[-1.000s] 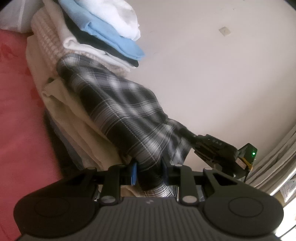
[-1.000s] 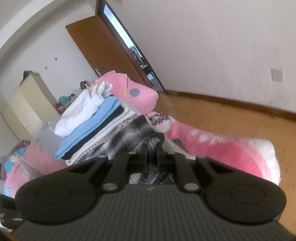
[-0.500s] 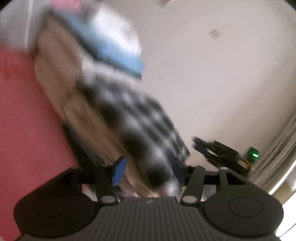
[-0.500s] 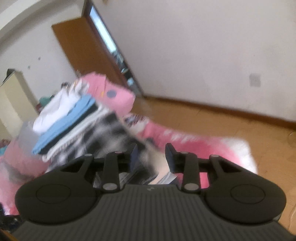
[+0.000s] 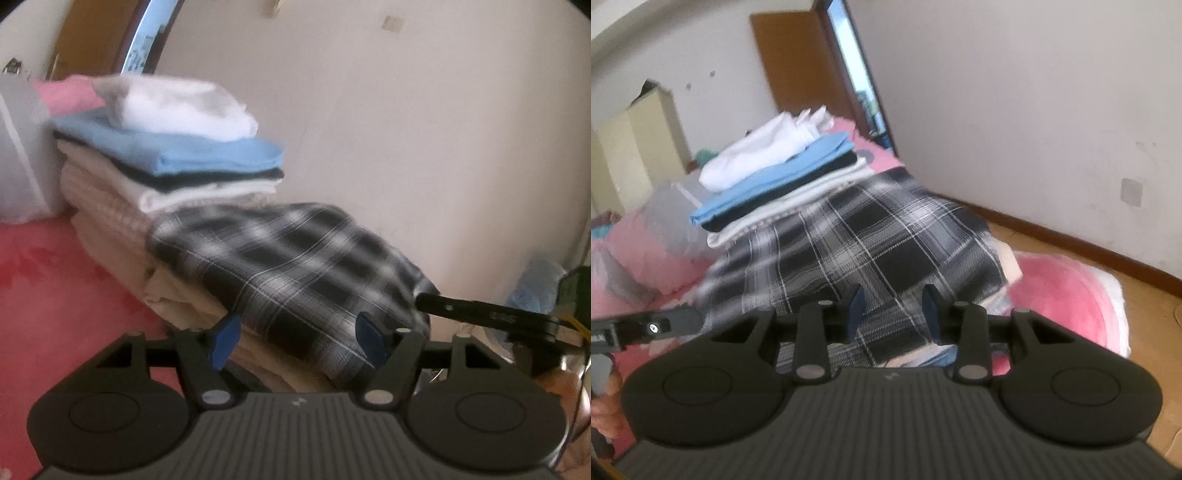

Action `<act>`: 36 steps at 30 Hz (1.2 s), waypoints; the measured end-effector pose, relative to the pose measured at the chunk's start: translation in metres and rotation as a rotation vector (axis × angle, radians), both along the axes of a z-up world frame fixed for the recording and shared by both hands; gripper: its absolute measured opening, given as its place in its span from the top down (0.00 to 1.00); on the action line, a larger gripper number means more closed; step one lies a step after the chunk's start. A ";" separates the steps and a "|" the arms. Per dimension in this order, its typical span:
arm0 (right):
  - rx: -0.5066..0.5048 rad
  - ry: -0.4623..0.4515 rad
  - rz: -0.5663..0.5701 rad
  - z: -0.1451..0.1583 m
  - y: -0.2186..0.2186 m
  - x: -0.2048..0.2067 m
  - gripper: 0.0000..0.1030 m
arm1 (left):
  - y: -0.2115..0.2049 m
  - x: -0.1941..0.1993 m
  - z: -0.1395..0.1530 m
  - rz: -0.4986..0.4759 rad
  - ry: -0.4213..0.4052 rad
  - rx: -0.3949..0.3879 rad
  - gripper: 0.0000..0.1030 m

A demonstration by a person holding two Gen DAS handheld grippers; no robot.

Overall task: Fold clothes
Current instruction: 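Open both grippers and pull them back from the clothes stack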

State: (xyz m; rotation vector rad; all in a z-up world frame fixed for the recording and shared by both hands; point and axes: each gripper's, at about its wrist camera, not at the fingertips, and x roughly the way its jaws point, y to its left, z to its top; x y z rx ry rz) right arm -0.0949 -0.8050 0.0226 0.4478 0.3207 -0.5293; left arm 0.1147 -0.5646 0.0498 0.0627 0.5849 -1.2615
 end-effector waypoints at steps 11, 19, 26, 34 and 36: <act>-0.021 -0.071 -0.039 0.011 0.136 -0.078 0.25 | 0.069 -0.054 0.037 -0.025 -0.111 0.021 0.13; -0.040 -0.015 -0.115 0.015 0.228 -0.102 0.01 | 0.144 -0.095 0.049 -0.002 -0.128 0.001 0.08; -0.064 0.066 -0.196 0.028 0.286 -0.108 0.01 | 0.195 -0.117 0.062 0.043 -0.109 -0.025 0.02; -0.137 0.154 -0.324 0.042 0.346 -0.119 0.01 | 0.230 -0.148 0.063 0.124 -0.122 0.027 0.00; -0.163 0.209 -0.351 0.042 0.356 -0.117 0.01 | 0.237 -0.152 0.061 0.163 -0.109 0.049 0.00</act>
